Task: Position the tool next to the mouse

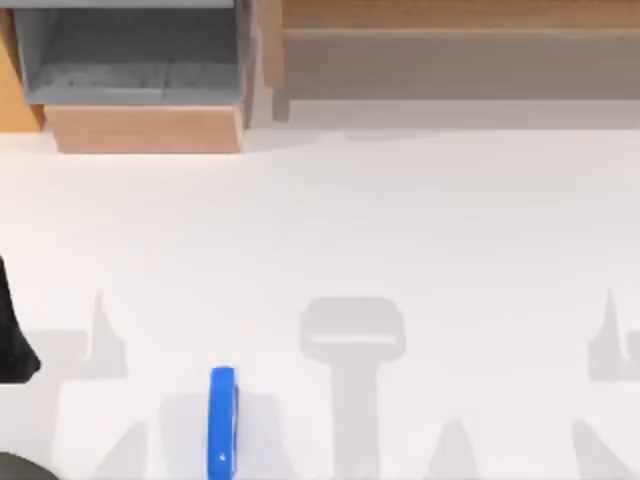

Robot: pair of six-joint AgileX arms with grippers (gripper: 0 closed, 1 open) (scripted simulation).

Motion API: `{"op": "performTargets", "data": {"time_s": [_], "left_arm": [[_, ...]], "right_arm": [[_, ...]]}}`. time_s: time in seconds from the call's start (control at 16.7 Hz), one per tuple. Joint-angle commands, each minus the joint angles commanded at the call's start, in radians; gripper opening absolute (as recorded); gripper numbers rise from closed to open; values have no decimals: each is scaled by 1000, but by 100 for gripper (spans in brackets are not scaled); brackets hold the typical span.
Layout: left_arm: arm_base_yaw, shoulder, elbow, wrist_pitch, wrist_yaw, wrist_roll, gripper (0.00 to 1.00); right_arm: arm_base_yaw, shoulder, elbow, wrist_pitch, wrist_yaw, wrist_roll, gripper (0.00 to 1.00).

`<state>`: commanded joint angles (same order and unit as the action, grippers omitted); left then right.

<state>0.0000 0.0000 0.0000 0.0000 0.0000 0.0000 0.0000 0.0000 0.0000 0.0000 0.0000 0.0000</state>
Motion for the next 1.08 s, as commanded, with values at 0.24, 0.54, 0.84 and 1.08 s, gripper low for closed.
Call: {"op": "performTargets", "data": {"time_s": [0.24,0.54,0.84,1.08], "left_arm": [[-20,32,24,-24,1,-21,100],[-154,297,195,-184,6,-166,100],[-347,777,450,-417,3,-363,100],[-505,1122,656,-607,-3,-520,100]], "right_arm": [[0,0,0,0,0,0,100],[0,0,0,0,0,0,100],[0,0,0,0,0,0,100],[0,0,0,0,0,0,100]]}}
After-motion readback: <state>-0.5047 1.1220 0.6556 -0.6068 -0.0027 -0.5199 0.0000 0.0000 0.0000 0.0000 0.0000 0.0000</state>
